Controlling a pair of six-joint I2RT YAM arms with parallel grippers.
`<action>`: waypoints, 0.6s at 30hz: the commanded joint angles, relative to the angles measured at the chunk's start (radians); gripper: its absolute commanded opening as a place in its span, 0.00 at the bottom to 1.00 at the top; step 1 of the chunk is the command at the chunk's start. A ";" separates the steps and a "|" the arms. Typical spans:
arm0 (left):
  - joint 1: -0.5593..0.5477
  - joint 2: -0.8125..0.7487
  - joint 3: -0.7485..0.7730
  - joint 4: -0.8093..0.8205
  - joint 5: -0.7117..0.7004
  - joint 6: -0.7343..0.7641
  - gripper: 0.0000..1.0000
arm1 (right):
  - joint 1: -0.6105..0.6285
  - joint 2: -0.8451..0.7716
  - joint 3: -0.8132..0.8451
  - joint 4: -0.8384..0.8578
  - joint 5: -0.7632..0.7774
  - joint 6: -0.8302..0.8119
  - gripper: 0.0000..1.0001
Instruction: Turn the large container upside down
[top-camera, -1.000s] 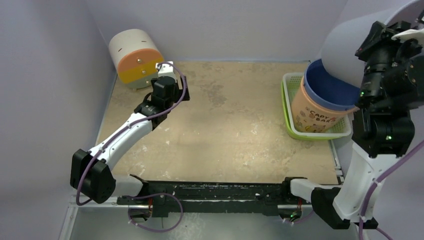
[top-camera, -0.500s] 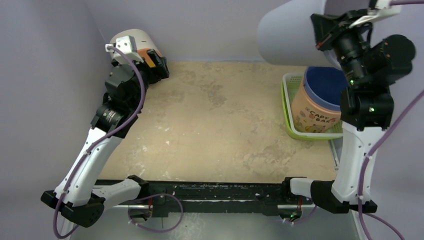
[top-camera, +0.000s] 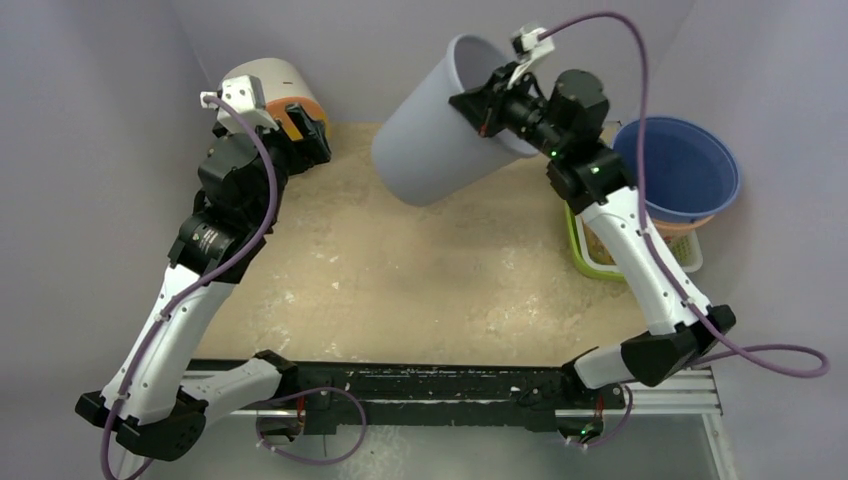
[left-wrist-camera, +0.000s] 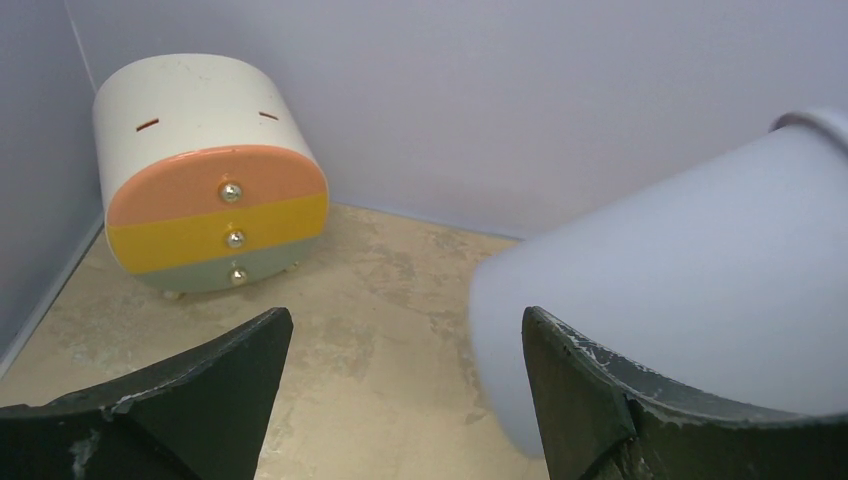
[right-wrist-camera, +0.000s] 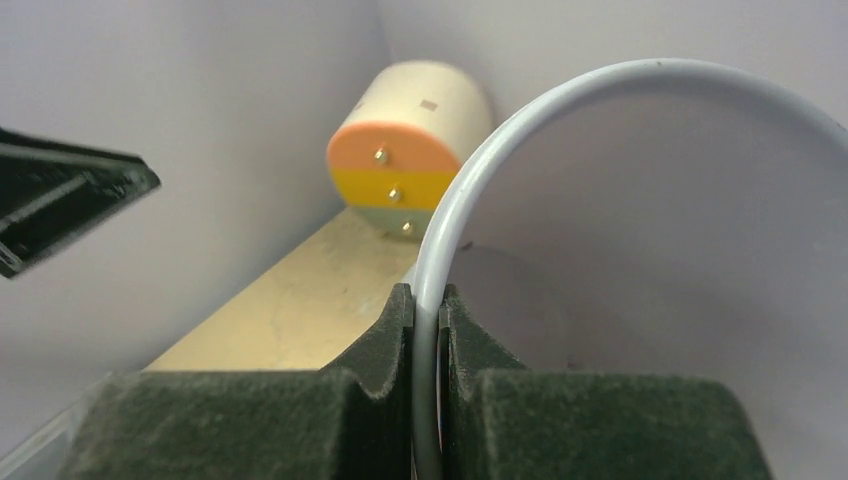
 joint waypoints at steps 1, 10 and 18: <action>-0.007 -0.035 0.053 0.013 -0.009 -0.003 0.82 | 0.045 -0.032 -0.185 0.397 -0.018 0.105 0.00; -0.007 -0.011 0.099 0.000 0.008 0.001 0.81 | 0.236 0.140 -0.306 0.702 0.002 0.217 0.00; -0.007 0.021 0.171 -0.027 0.028 0.020 0.81 | 0.286 0.230 -0.384 1.060 -0.030 0.423 0.00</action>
